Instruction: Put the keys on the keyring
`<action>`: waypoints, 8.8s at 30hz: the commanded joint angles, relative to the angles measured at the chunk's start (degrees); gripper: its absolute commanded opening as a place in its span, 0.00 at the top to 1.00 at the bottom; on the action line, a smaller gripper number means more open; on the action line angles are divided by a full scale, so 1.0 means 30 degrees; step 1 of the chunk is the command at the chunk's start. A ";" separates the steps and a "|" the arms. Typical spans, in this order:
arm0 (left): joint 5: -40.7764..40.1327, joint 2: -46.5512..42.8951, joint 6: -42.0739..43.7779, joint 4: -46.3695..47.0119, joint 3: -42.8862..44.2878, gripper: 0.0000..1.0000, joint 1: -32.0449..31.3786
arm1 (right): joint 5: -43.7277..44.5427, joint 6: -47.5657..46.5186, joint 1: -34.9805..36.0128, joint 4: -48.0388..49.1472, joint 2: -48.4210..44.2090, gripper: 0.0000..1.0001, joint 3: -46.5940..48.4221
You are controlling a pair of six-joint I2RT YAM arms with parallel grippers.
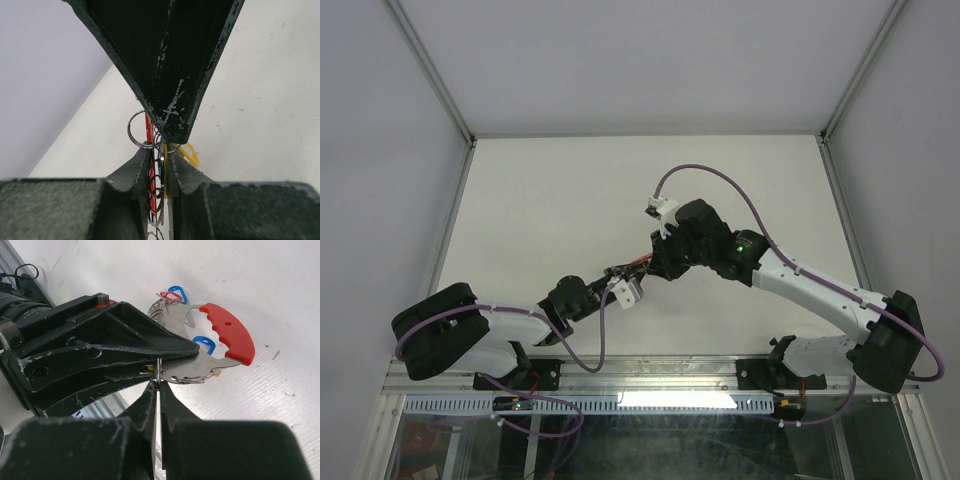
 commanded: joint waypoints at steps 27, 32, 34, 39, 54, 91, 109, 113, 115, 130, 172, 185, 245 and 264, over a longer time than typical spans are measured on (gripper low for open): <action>0.1107 -0.0202 -0.0762 0.1282 -0.0047 0.59 -0.0236 | 0.1282 -0.5589 -0.0295 -0.5456 -0.0386 1.00 0.3905; 0.1036 -0.0488 -0.1425 0.2791 -0.0593 0.57 -0.0236 | 0.0806 -0.6808 -0.0310 -0.7178 0.0032 1.00 0.4560; 0.1367 -0.0696 -0.1817 0.3621 -0.0878 0.57 -0.0236 | 0.0684 -0.7474 -0.0326 -0.8016 0.0423 1.00 0.4923; 0.2705 -0.1420 -0.2619 0.3667 -0.0978 0.60 -0.0206 | 0.0998 -0.8648 -0.0325 -1.0761 0.1712 1.00 0.6663; 0.4290 -0.2825 -0.3720 0.2247 -0.0641 0.63 0.0307 | 0.1273 -1.0924 0.0619 -1.2490 0.3570 1.00 0.8098; 0.7269 -0.1696 -0.3850 -0.0526 0.0949 0.79 0.0585 | 0.1526 -1.2212 0.2649 -1.0630 0.3784 1.00 0.7418; 0.7596 -0.1789 -0.3872 -0.0730 0.1029 1.00 0.0658 | 0.1665 -1.2271 0.2866 -1.0281 0.3891 0.98 0.7219; 0.7504 -0.1722 -0.3836 -0.0779 0.1019 1.00 0.0700 | 0.1415 -1.2271 0.2869 -0.9918 0.3675 0.95 0.7036; 0.7505 -0.1700 -0.3948 -0.0542 0.0940 1.00 0.0767 | 0.1438 -1.2207 0.2865 -0.9557 0.3419 0.89 0.6828; 0.6969 -0.0804 -0.7171 0.5168 -0.0749 1.00 0.2170 | 0.1895 -0.6033 -0.0026 -0.0356 -0.3475 0.48 0.0972; 0.7703 -0.0295 -0.7058 0.5576 -0.0792 1.00 0.2343 | -0.5162 0.1676 -0.3485 0.7260 -0.4788 0.72 -0.6238; 0.7885 -0.0378 -0.6941 0.5438 -0.0779 1.00 0.2359 | -0.5270 0.1878 -0.3483 0.7876 -0.3850 0.78 -0.6151; 0.9165 -0.0217 -0.6541 0.5132 -0.0632 1.00 0.2347 | -0.6763 -1.4314 -0.1225 1.3599 -0.7322 0.78 -1.0407; 0.9263 -0.0235 -0.6474 0.5110 -0.0635 1.00 0.2345 | -0.7248 -1.3920 -0.1209 1.3988 -0.6377 0.81 -1.0101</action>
